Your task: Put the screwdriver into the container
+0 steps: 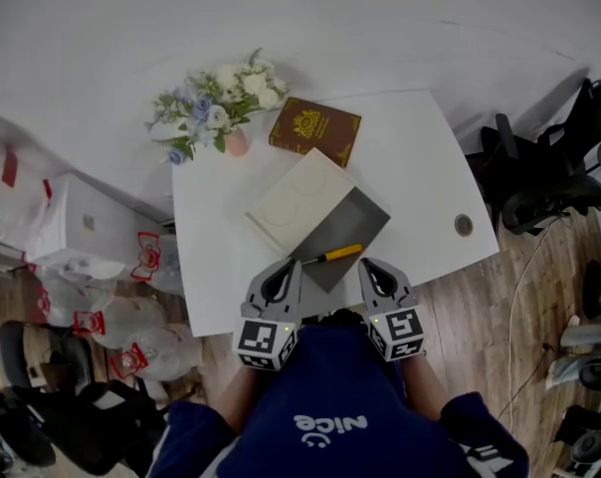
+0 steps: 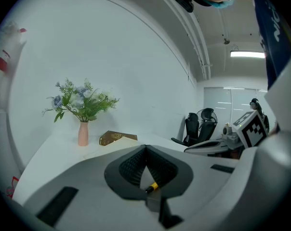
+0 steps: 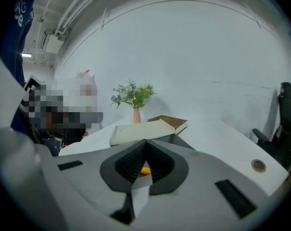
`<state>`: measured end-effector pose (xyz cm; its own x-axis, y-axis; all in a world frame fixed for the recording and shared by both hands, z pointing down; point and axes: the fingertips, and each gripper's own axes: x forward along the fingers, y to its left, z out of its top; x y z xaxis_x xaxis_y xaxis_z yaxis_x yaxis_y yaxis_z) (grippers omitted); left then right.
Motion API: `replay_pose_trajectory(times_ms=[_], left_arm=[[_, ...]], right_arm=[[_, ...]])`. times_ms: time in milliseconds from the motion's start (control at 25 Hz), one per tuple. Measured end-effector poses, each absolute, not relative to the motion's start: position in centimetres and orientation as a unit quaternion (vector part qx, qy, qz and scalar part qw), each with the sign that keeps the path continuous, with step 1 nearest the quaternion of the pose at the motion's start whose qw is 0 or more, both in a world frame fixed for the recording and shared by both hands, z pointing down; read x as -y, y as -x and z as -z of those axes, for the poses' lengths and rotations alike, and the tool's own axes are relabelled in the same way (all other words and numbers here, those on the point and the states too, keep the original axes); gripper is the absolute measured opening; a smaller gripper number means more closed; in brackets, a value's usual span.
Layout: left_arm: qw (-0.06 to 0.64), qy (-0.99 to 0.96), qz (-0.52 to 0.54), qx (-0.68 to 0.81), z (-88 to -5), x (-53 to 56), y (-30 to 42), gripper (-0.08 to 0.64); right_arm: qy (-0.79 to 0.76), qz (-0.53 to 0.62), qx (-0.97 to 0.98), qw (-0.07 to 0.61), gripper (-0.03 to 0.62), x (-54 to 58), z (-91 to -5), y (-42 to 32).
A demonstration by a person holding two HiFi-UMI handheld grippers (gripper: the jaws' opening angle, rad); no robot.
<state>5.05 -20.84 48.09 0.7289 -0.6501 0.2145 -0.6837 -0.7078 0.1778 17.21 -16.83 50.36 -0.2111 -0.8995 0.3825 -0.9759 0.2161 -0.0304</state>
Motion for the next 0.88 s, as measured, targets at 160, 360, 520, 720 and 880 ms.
replay_pose_trajectory(times_ms=[160,360,520,720,880], left_arm=[[0.122,-0.92,-0.069,0.365,-48.2,21.1,-4.8,0.015],[0.124,-0.921,-0.068,0.363,-48.4,21.5,-4.7,0.015],[0.127,-0.921,-0.066,0.362,-48.4,21.6,-4.7,0.015],[0.13,-0.919,-0.064,0.367,-48.6,21.9,-4.5,0.015],[0.128,-0.919,-0.061,0.367,-48.3,22.1,-4.5,0.015]], right_arm=[[-0.616,-0.133,0.762,0.149,0.021,17.2,-50.7,-17.4],[-0.619,-0.132,0.759,0.154,0.021,17.7,-50.8,-17.5],[-0.619,-0.128,0.758,0.158,0.021,17.9,-50.8,-17.3],[-0.62,-0.134,0.757,0.159,0.021,17.9,-51.2,-17.3],[-0.621,-0.131,0.756,0.16,0.021,18.0,-51.0,-17.3]])
